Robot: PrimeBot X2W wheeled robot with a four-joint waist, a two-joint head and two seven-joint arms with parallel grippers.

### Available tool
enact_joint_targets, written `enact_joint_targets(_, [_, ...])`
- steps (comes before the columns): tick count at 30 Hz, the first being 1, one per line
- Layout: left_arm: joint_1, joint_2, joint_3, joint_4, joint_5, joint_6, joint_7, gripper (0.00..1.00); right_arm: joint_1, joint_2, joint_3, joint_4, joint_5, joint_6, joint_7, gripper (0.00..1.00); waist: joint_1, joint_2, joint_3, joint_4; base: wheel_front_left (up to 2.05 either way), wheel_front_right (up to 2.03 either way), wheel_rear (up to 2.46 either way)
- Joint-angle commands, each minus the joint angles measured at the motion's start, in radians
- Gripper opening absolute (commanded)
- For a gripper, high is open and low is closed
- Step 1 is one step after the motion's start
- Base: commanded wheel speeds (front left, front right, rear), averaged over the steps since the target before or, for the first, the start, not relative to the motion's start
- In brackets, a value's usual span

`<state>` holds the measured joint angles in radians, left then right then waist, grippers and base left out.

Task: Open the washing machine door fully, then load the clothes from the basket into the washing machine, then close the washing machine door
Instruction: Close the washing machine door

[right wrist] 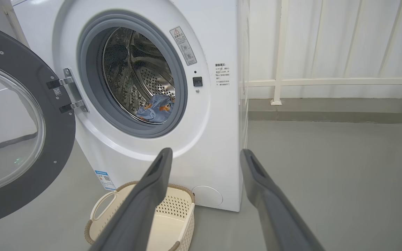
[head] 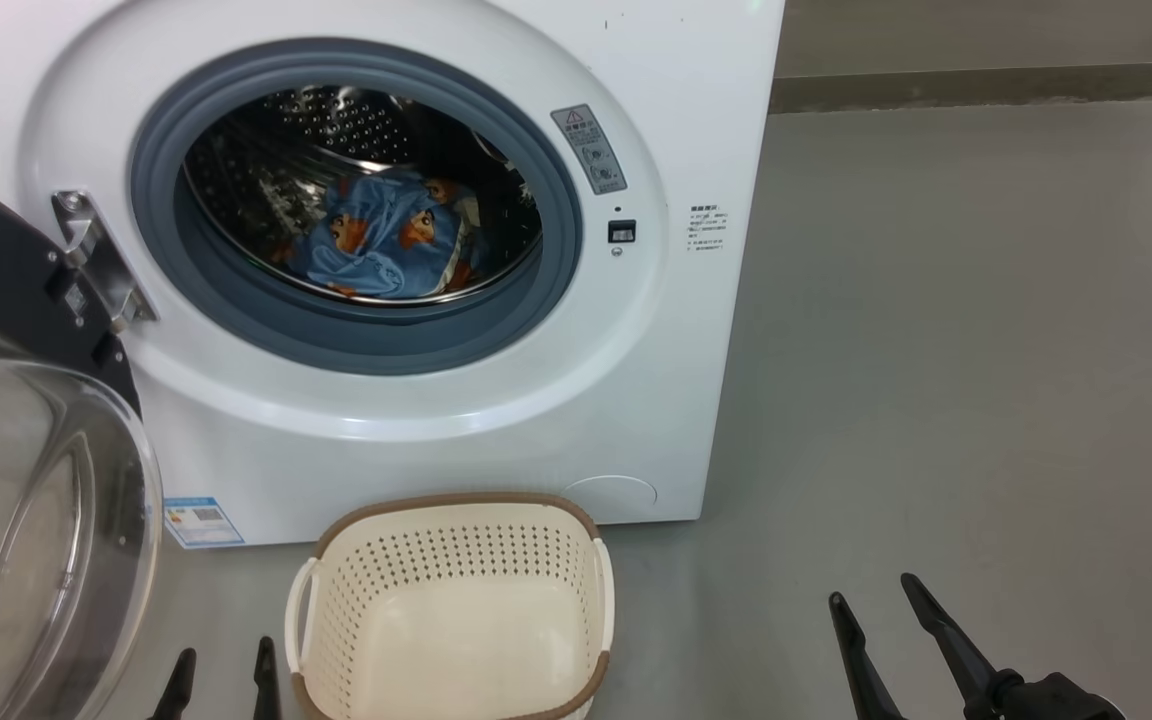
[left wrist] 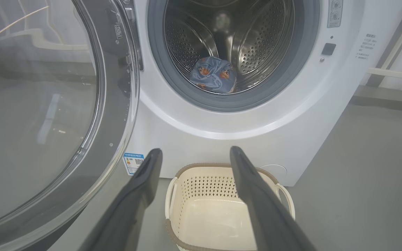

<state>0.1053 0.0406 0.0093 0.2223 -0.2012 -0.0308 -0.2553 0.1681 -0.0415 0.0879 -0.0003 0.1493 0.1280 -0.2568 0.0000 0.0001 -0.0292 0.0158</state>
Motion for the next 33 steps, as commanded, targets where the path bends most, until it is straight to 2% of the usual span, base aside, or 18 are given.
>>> enact_joint_targets(1, [-0.012,0.010,0.035,-0.020,0.005,0.001,-0.006,1.00,-0.020,-0.009,0.022,-0.026,-0.010,0.003,-0.005,1.00,0.0000,-0.0001,0.000,0.000,-0.75,0.75,0.00])
enact_joint_targets(18, [-0.011,0.010,0.034,-0.028,0.003,0.008,-0.006,1.00,-0.020,-0.009,0.021,-0.025,-0.011,0.003,-0.005,1.00,0.0000,-0.0001,-0.005,0.003,-1.43,1.43,0.00])
enact_joint_targets(33, [-0.004,0.010,0.031,-0.032,0.011,0.012,-0.006,1.00,-0.016,-0.009,0.021,-0.027,-0.009,0.003,-0.005,1.00,0.0000,-0.0001,-0.010,0.006,-0.25,0.25,0.00])
